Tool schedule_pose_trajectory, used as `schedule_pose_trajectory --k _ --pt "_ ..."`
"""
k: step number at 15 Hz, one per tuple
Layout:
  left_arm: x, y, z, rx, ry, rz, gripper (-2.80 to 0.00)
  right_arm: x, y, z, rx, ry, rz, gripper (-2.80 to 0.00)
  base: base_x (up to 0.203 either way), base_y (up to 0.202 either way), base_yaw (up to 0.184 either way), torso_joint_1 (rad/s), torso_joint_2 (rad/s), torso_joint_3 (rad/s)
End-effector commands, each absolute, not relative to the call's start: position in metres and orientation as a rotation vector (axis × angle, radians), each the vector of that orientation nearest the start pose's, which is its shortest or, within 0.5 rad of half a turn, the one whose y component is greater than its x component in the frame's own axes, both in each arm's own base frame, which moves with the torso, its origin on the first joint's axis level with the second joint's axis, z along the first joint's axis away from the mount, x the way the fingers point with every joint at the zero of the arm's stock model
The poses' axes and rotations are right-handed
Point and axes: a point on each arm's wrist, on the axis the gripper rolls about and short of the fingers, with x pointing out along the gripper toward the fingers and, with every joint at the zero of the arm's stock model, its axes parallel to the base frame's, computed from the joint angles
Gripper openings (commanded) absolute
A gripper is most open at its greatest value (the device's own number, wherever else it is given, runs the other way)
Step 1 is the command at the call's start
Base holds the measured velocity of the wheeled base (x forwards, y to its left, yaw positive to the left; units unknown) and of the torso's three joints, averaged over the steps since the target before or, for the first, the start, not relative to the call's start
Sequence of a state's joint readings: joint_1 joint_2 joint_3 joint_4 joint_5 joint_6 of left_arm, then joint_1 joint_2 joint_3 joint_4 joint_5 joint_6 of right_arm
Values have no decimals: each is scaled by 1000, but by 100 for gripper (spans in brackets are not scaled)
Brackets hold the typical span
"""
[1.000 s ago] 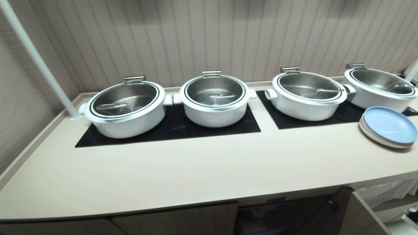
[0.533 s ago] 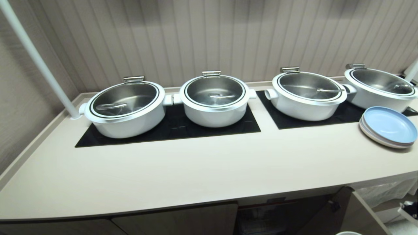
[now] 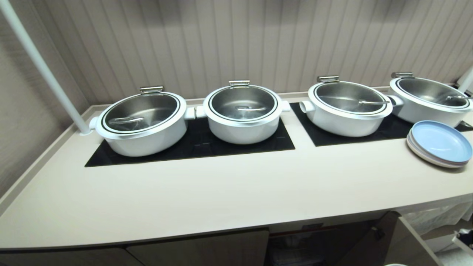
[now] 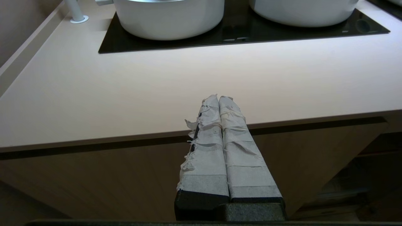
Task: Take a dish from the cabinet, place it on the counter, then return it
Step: Put it back into the cabinet
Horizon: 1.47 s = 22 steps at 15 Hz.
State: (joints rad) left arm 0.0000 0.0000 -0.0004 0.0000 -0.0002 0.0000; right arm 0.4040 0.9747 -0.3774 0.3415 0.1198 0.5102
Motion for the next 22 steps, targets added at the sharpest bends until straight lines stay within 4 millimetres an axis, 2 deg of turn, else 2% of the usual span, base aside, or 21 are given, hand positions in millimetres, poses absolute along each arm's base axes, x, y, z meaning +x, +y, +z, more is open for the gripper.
schedule_pose_trajectory --k 1,7,22 --pt "-23 0 75 0 0 0 -280 71 33 130 330 1033 235 -280 0 0 0 0 0 0" --pt "-23 0 75 0 0 0 -280 64 31 129 317 1060 231 -280 0 0 0 -16 22 17" --pt "-23 0 76 0 -1 0 -280 64 31 127 312 1073 233 -280 0 0 0 -54 124 64"
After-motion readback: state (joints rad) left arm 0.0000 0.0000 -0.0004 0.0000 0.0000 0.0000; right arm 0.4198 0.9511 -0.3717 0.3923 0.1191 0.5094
